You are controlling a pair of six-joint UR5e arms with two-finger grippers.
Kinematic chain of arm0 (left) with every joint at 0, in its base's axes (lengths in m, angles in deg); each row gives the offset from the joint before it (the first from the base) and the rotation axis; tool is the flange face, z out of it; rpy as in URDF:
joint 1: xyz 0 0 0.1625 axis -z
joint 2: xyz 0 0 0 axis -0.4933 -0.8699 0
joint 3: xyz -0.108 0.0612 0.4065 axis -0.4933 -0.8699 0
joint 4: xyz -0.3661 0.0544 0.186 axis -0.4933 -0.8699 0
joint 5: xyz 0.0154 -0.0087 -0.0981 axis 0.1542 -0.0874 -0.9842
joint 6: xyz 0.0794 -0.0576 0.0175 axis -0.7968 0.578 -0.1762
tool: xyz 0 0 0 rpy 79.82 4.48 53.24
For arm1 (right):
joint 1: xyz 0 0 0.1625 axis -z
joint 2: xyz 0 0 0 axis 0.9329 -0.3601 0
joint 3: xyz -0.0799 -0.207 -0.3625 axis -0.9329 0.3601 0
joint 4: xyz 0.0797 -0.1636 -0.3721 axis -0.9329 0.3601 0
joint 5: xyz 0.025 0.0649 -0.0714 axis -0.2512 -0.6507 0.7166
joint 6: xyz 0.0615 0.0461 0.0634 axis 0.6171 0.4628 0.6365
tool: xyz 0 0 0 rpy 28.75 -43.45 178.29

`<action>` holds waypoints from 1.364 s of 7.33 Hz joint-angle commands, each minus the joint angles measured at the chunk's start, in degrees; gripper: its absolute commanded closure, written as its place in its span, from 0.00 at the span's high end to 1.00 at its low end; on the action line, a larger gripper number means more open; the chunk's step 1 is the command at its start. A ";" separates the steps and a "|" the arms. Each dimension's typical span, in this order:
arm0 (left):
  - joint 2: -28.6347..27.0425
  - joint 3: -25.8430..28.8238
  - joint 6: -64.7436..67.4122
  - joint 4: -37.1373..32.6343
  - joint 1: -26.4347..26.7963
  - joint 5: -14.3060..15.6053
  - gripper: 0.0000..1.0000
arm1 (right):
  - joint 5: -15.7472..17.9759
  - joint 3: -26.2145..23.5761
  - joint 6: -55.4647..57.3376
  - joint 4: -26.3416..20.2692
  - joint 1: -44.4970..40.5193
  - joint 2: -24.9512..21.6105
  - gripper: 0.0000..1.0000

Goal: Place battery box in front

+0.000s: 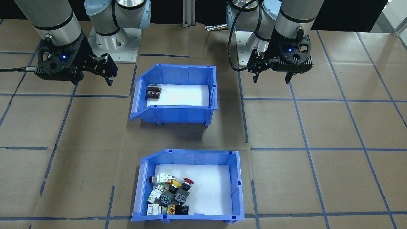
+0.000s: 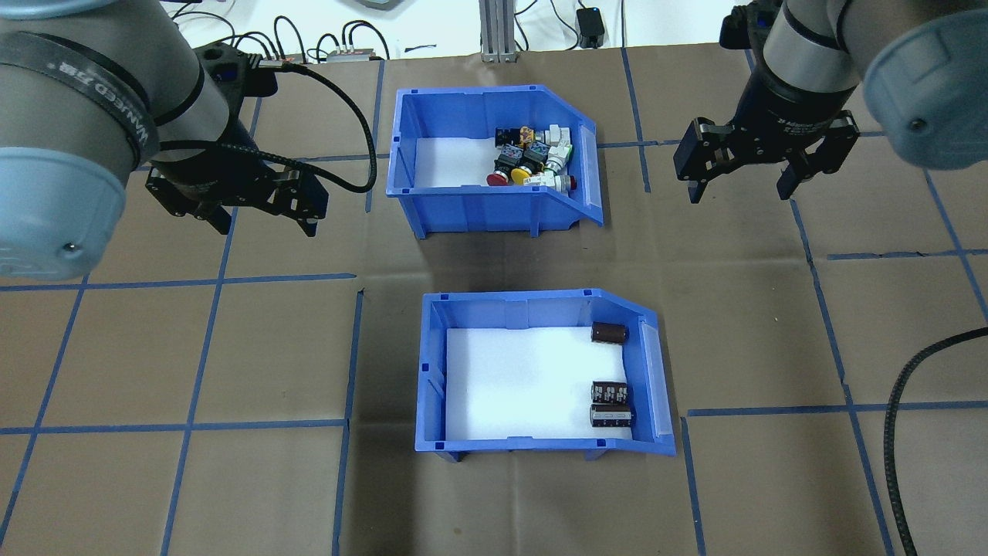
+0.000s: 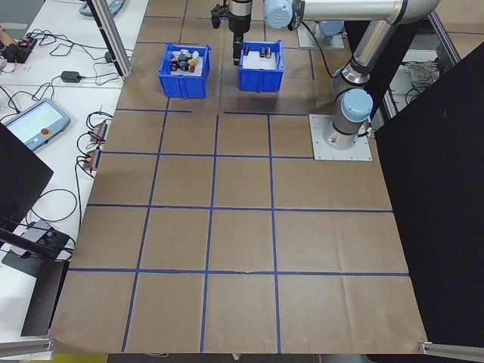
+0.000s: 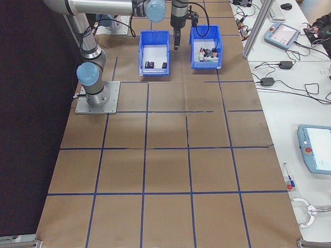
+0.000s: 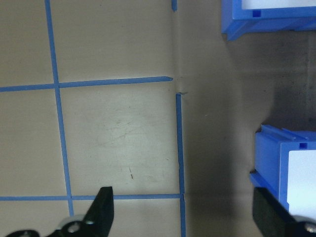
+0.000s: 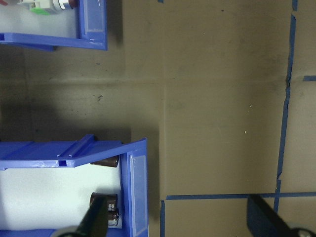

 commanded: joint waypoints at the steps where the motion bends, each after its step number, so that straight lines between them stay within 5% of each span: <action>1: -0.01 0.00 -0.03 0.00 0.00 0.00 0.99 | -0.05 -0.04 -0.04 0.05 0.01 0.01 1.00; 10: -0.36 -0.09 0.23 0.09 0.00 -0.09 0.99 | -0.05 0.84 -1.79 2.05 -0.34 1.67 1.00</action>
